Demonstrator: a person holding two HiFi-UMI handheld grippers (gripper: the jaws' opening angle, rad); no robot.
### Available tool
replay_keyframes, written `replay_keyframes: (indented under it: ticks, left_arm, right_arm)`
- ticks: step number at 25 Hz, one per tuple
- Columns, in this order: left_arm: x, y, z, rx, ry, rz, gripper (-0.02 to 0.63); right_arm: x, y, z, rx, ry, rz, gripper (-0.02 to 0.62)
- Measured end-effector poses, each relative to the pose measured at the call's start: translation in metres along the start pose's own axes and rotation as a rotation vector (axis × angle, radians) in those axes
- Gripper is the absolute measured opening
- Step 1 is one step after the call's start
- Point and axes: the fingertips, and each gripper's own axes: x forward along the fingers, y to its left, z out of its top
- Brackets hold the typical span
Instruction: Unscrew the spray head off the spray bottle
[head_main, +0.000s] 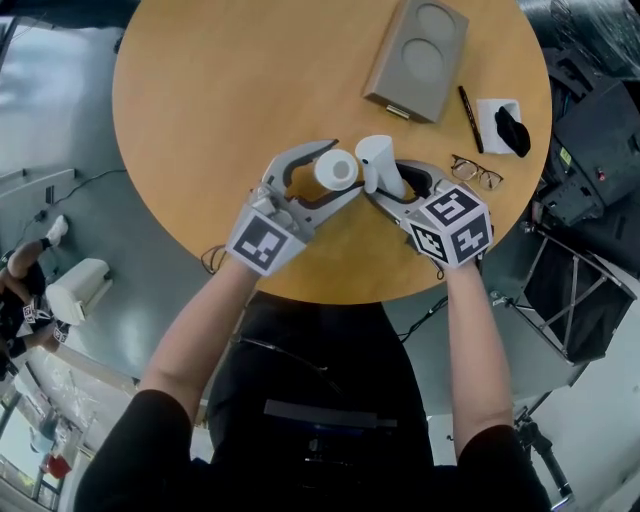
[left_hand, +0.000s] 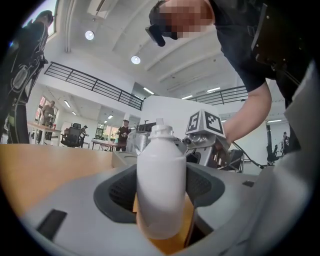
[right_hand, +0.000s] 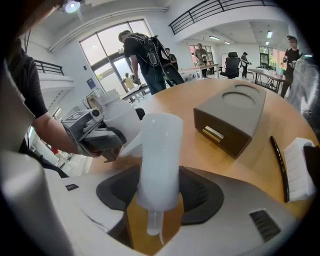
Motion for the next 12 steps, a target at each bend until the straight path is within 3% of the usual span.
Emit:
replay_keyframes:
  ticks: [7,12]
  left_arm:
    - [0.007,0.000,-0.031,0.058,0.094,-0.017,0.308]
    - [0.007,0.001,-0.040,0.041,0.127,-0.021,0.308]
  right_arm:
    - [0.018,-0.012,-0.013,-0.036,0.062,-0.037,0.262]
    - [0.025,-0.014,-0.023,-0.060,0.095,-0.048,0.263]
